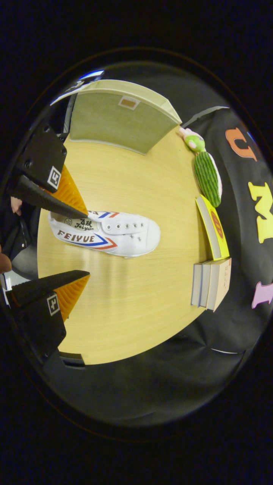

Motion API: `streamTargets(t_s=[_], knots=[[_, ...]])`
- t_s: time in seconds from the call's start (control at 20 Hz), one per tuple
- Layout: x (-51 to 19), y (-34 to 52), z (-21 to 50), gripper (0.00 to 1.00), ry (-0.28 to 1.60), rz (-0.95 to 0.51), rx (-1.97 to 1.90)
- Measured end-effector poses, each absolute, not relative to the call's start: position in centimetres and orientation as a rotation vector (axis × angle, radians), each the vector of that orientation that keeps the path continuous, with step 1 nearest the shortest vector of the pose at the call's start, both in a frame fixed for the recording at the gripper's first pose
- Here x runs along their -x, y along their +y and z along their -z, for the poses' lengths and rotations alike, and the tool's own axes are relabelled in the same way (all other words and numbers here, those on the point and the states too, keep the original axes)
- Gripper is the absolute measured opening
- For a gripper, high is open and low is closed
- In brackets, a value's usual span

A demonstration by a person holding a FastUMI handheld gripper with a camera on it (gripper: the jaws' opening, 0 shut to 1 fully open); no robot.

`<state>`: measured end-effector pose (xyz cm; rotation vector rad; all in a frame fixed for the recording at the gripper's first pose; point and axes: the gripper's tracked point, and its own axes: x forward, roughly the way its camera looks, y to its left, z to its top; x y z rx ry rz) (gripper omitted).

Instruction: Open the storage box then place both shoes into the box .Put the left shoe in first, then the right shoe, with the right side of both shoes facing outward in a uniform manner.

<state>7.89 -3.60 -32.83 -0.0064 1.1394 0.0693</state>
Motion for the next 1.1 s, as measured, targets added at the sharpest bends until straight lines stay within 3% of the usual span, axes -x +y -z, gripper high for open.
streamTargets(t_s=[0.2, 0.55, 0.6, 0.65, 0.75, 1.1], knots=[[-8.5, -3.0, 35.3, 0.85, 1.197, -0.092, -0.019], [-9.6, -2.9, 38.1, 0.74, 1.276, -0.106, -0.141], [-9.6, -2.4, 38.0, 0.71, 1.278, -0.12, -0.174], [-9.4, -2.0, 37.9, 0.54, 1.284, -0.131, -0.198], [-9.7, -2.2, 37.9, 0.42, 1.283, -0.124, -0.189], [-9.8, -2.4, 38.1, 0.27, 1.265, -0.101, -0.249]])
